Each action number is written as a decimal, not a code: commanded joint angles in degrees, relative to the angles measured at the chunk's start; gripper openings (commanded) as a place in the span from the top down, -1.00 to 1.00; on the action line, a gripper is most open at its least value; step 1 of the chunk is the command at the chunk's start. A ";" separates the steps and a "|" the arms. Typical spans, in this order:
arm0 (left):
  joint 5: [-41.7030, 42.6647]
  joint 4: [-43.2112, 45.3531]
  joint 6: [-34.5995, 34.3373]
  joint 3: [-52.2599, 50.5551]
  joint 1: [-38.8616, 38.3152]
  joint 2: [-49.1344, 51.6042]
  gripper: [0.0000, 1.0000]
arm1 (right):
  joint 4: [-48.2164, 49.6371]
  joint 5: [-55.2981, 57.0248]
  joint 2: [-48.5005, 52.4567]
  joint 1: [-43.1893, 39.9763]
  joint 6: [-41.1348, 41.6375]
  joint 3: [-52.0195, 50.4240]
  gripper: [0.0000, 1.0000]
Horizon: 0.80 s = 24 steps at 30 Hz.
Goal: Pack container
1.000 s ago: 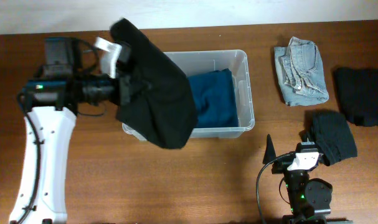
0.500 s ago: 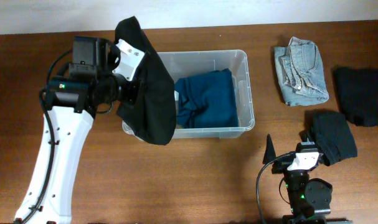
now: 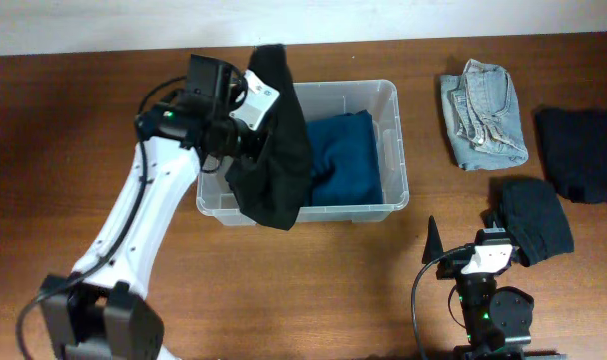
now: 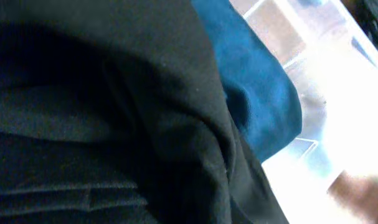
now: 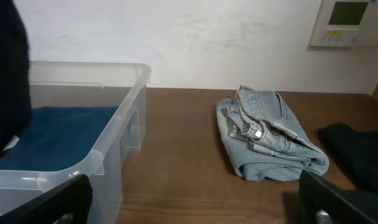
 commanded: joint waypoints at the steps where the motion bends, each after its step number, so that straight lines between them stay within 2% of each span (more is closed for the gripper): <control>1: 5.88 0.02 -0.59 1.60 -0.02 0.55 0.98 | -0.39 -0.11 -0.48 0.37 0.07 -0.26 -0.97; 12: 1.77 -1.22 -0.11 1.60 1.70 1.51 0.98 | -0.39 -0.11 -0.48 0.37 0.07 -0.26 -0.97; 19: 8.46 -1.03 1.81 1.60 2.08 3.28 0.98 | -0.39 -0.13 -0.48 0.37 0.07 -0.26 -0.97; 24: 8.37 -1.20 1.79 1.60 2.67 6.05 0.97 | -0.39 -0.11 -0.48 0.37 0.07 -0.26 -0.97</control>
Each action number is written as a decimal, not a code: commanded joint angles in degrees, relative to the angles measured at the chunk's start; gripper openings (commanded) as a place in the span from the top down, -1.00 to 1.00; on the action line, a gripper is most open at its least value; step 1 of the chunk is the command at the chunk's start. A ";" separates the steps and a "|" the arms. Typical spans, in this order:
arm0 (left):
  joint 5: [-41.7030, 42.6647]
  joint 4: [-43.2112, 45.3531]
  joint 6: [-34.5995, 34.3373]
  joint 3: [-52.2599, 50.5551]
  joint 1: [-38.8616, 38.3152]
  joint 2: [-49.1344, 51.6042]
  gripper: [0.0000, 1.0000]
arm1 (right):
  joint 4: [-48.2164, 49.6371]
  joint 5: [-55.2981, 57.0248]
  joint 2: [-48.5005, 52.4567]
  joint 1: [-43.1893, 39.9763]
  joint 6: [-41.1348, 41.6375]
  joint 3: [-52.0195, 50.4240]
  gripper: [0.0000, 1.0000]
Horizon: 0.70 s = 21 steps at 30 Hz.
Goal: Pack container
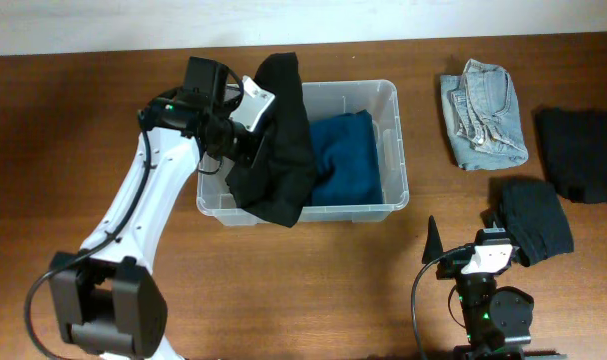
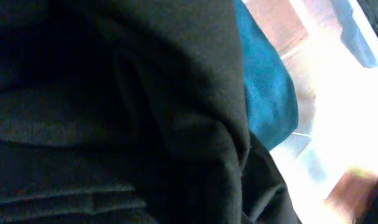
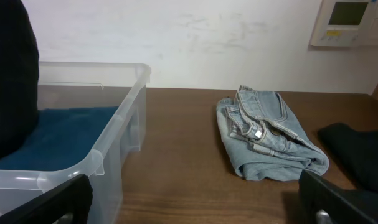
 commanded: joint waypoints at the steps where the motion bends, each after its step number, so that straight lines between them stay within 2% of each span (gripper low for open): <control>1: 3.32 -0.33 1.33 1.55 0.74 2.19 0.95 | -0.37 -0.11 -0.48 0.37 0.02 -0.26 -0.97; 2: 3.30 -0.48 1.31 1.55 0.92 2.64 0.84 | -0.37 -0.11 -0.48 0.37 0.02 -0.26 -0.97; 4: 2.45 -0.79 1.25 1.55 1.40 3.32 0.75 | -0.37 -0.13 -0.48 0.37 0.02 -0.26 -0.97; 9: -5.42 -2.19 0.87 1.55 2.51 3.48 0.75 | -0.37 -0.11 -0.48 0.37 0.02 -0.26 -0.97; 14: -7.04 -2.49 0.37 1.55 3.91 3.48 0.74 | -0.37 -0.11 -0.48 0.37 0.02 -0.26 -0.97; 16: -7.13 -2.54 -0.33 1.55 4.39 3.48 0.53 | -0.37 -0.11 -0.48 0.37 0.02 -0.26 -0.97; 19: -7.21 -2.78 -0.66 1.55 5.11 3.48 0.45 | -0.37 -0.11 -0.48 0.37 0.02 -0.26 -0.96; 20: -7.23 -2.86 -0.63 1.55 5.22 3.48 0.31 | -0.37 -0.11 -0.48 0.37 0.02 -0.26 -0.97; 21: -7.23 -2.93 -0.63 1.60 5.40 3.45 0.02 | -0.37 -0.11 -0.48 0.37 0.02 -0.26 -0.97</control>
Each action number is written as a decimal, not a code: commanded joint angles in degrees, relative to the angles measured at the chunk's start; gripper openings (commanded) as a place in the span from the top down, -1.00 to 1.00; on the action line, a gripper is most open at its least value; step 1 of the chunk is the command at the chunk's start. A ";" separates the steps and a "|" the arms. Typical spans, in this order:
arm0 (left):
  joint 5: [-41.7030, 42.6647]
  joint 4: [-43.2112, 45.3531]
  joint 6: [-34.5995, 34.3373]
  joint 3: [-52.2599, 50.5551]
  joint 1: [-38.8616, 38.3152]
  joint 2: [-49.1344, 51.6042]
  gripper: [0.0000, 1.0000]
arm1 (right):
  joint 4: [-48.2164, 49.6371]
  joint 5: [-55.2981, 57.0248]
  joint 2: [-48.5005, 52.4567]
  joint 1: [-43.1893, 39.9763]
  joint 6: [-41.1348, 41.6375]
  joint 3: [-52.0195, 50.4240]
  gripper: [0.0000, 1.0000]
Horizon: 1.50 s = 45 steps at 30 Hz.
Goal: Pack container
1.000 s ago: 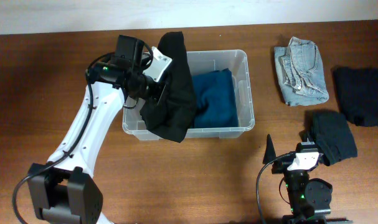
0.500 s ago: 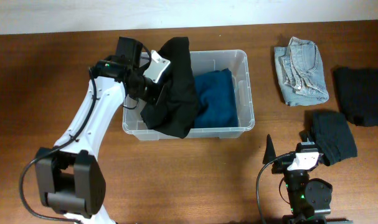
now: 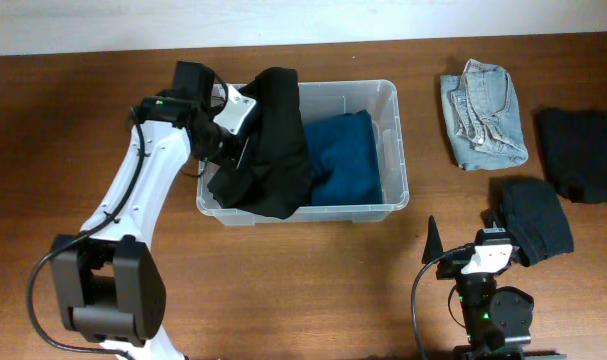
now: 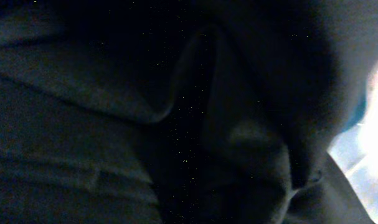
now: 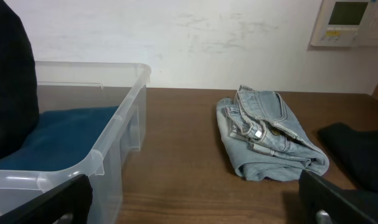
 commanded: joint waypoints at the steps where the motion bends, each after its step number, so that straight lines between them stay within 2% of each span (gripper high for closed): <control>1: -1.22 -0.04 -0.50 1.66 0.98 0.24 -0.38 | -0.39 -0.11 -0.48 0.37 0.04 -0.26 -0.97; 3: -1.22 -0.24 -0.52 2.12 1.03 0.09 -0.91 | -0.39 -0.11 -0.48 0.37 0.04 -0.26 -0.96; 5: -1.20 -0.61 -0.52 3.23 1.03 -0.09 -0.99 | -0.39 -0.11 -0.48 0.37 0.04 -0.26 -0.97; 10: -1.20 -3.28 -1.05 9.46 1.03 -0.52 -0.99 | -0.39 -0.11 -0.48 0.37 0.04 -0.26 -0.96; 22: -0.15 -13.55 -3.58 34.29 0.46 -0.57 -0.99 | -0.39 -0.11 -0.48 0.37 0.04 -0.26 -0.97; 29: 2.54 -16.98 -2.25 35.89 -4.50 0.79 -0.99 | -0.39 -0.11 -0.48 0.37 0.04 -0.26 -0.97; 35: -15.06 -17.49 -1.81 35.87 -12.31 3.65 -0.98 | -0.39 -0.11 -0.48 0.37 0.04 -0.26 -0.97; 39: -20.09 -17.73 -1.77 35.87 -15.72 5.99 -0.98 | -0.39 -0.13 -0.48 0.37 0.04 -0.26 -0.97; 41: -20.46 -17.84 -1.64 35.87 -16.76 6.93 -0.89 | -0.39 -0.11 -0.48 0.37 0.04 -0.26 -0.97; 43: -21.27 -17.86 -1.07 35.87 -17.62 7.78 -0.64 | -0.39 -0.11 -0.48 0.37 0.04 -0.26 -0.97; 45: -21.40 -17.99 -0.02 35.87 -18.18 8.63 -0.48 | -0.39 -0.11 -0.48 0.37 0.04 -0.26 -0.97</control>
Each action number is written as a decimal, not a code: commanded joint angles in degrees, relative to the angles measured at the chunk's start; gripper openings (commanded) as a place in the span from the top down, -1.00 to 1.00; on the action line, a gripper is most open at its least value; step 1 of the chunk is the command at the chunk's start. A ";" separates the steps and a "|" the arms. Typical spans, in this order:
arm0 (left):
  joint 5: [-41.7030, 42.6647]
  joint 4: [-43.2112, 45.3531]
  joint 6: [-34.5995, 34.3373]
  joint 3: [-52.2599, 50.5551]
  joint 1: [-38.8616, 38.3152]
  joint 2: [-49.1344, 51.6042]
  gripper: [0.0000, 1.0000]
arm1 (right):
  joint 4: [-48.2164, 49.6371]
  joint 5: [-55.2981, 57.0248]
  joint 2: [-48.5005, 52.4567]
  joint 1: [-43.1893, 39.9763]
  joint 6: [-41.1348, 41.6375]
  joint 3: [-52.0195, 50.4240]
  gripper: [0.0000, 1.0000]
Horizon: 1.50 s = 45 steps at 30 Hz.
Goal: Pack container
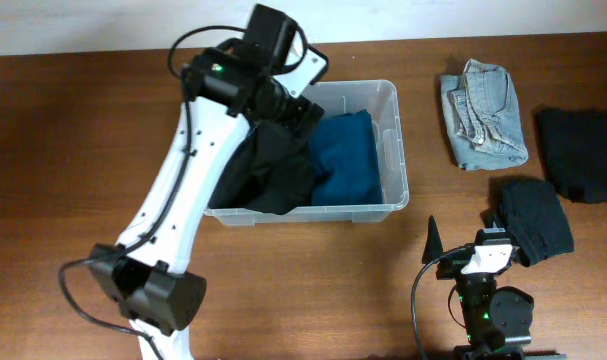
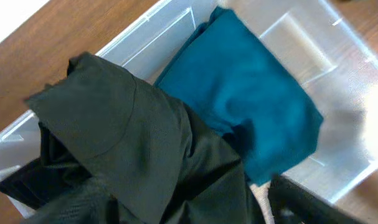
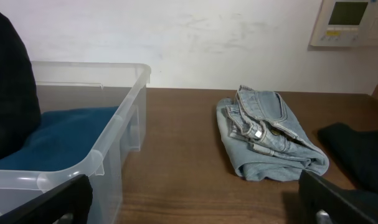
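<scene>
The clear plastic container [image 1: 391, 150] stands at mid-table. Inside, a folded teal garment [image 1: 345, 160] fills the right half and a crumpled black garment [image 1: 268, 170] lies in the left half, part of it over the near-left rim. My left gripper [image 1: 288, 100] hangs open above the container's far side, holding nothing; in the left wrist view the black garment [image 2: 114, 143] and the teal garment [image 2: 251, 106] lie below it. My right gripper [image 3: 195, 208] stays open and low near the front edge, right of the container [image 3: 95, 165].
Folded light-blue jeans [image 1: 483, 112] lie at the back right, also in the right wrist view [image 3: 269, 137]. A black garment [image 1: 583, 150] sits at the far right edge and another dark bundle [image 1: 535, 218] just beyond the right gripper. A white wall runs behind the table.
The left gripper has let go of the black garment and now sits higher, over the container's far side. The garment rests in the left half. The right arm is unchanged.
The left gripper held the black garment hanging over the container's left side. At each later moment the garment sat lower and more inside the container. Now it lies in the left half beside the teal garment, and the gripper is open above it.
</scene>
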 commanded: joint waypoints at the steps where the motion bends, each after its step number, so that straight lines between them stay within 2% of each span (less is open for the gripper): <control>1: -3.45 -0.28 1.68 0.33 -0.85 1.53 -0.40 | -0.37 -0.09 -0.48 0.37 0.04 -0.26 -0.97; 5: -4.37 -0.26 1.68 0.33 -0.94 4.00 -0.25 | -0.37 -0.09 -0.48 0.37 0.04 -0.26 -0.97; 7: -4.37 -0.26 1.68 0.33 -0.94 5.40 -0.09 | -0.37 -0.09 -0.48 0.37 0.04 -0.26 -0.97; 10: -4.90 -0.33 1.66 0.33 -0.94 7.56 0.26 | -0.37 -0.09 -0.48 0.37 0.04 -0.26 -0.97; 12: -7.28 -0.85 1.64 0.33 -0.94 8.98 0.43 | -0.37 -0.09 -0.48 0.37 0.04 -0.26 -0.97; 16: -14.58 -2.43 -0.44 0.33 -0.74 10.97 0.62 | -0.37 -0.09 -0.48 0.37 0.04 -0.26 -0.97; 24: -18.82 -6.95 -5.31 0.33 4.13 11.45 0.71 | -0.37 -0.09 -0.48 0.37 0.04 -0.26 -0.97; 30: -9.18 -11.63 -5.66 0.24 10.49 13.42 0.82 | -0.37 -0.09 -0.48 0.37 0.04 -0.26 -0.97; 33: -7.93 -12.39 -5.66 0.24 12.61 14.69 0.87 | -0.37 -0.09 -0.48 0.37 0.04 -0.26 -0.97; 36: -7.91 -12.79 -5.68 0.22 13.22 15.78 0.87 | -0.37 -0.09 -0.48 0.37 0.04 -0.26 -0.97; 39: -7.91 -12.31 -5.68 0.26 12.85 15.80 0.99 | -0.37 -0.09 -0.48 0.37 0.04 -0.26 -0.97; 45: -8.17 -13.60 -5.70 5.57 10.99 15.15 0.99 | -0.37 -0.09 -0.48 0.37 0.04 -0.26 -0.97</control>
